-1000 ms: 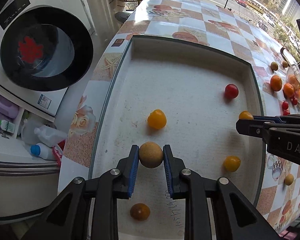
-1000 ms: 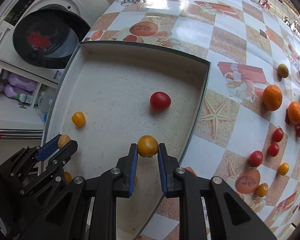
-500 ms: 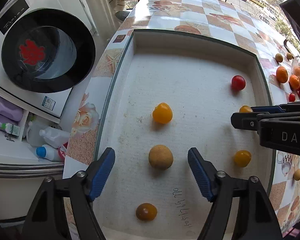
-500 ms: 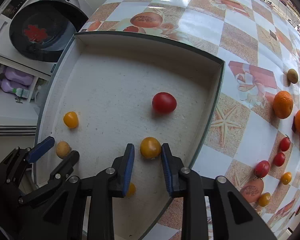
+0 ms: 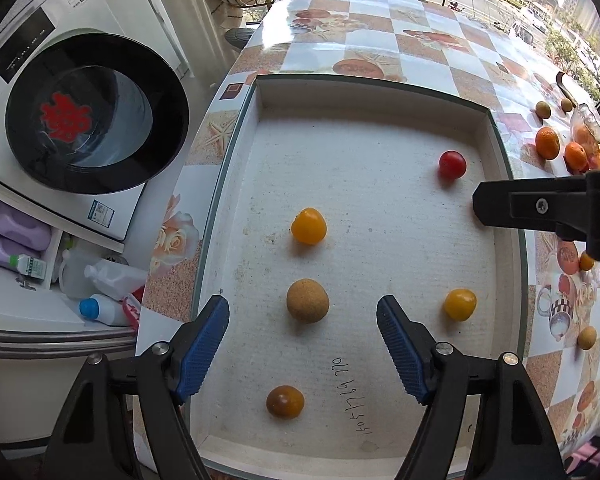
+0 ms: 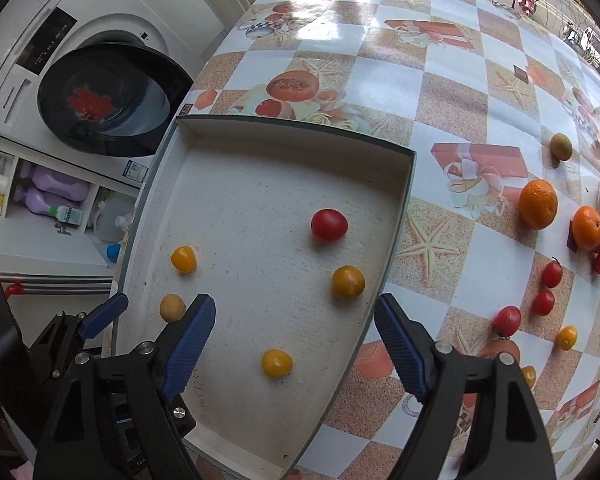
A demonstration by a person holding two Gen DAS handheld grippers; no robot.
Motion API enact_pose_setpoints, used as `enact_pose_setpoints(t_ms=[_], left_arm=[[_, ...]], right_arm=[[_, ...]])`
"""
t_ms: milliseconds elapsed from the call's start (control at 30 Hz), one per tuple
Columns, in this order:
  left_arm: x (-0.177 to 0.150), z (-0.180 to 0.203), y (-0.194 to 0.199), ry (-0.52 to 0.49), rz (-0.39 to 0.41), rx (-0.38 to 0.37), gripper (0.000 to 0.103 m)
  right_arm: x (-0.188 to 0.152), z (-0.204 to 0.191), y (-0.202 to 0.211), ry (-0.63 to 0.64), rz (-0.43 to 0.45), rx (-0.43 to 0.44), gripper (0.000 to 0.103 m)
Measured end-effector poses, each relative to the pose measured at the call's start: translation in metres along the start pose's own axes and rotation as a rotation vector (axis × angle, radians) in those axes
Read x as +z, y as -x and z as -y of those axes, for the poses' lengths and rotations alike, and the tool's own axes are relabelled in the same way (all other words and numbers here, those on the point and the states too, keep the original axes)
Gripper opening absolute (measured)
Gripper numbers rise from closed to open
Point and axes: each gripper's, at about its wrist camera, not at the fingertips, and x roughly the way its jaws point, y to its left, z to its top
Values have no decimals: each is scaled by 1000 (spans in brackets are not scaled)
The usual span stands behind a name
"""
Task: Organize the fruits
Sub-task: 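Withdraw both open tools from the tray toward the fruits, then grasp a red cherry tomato with the left tool while the right grasps a yellow tomato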
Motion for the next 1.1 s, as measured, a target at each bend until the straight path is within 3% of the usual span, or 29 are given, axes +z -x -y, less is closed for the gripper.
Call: enact_pose_setpoints(t_ms=[700,1100], left_arm=[[20,118,46,-200,71,-105,78],[42,182,32,-246,45,-175,78]], right_arm=[[-104,162,52,-334,-13,-132,84],[-102,209,60,-403,1,-161,84]])
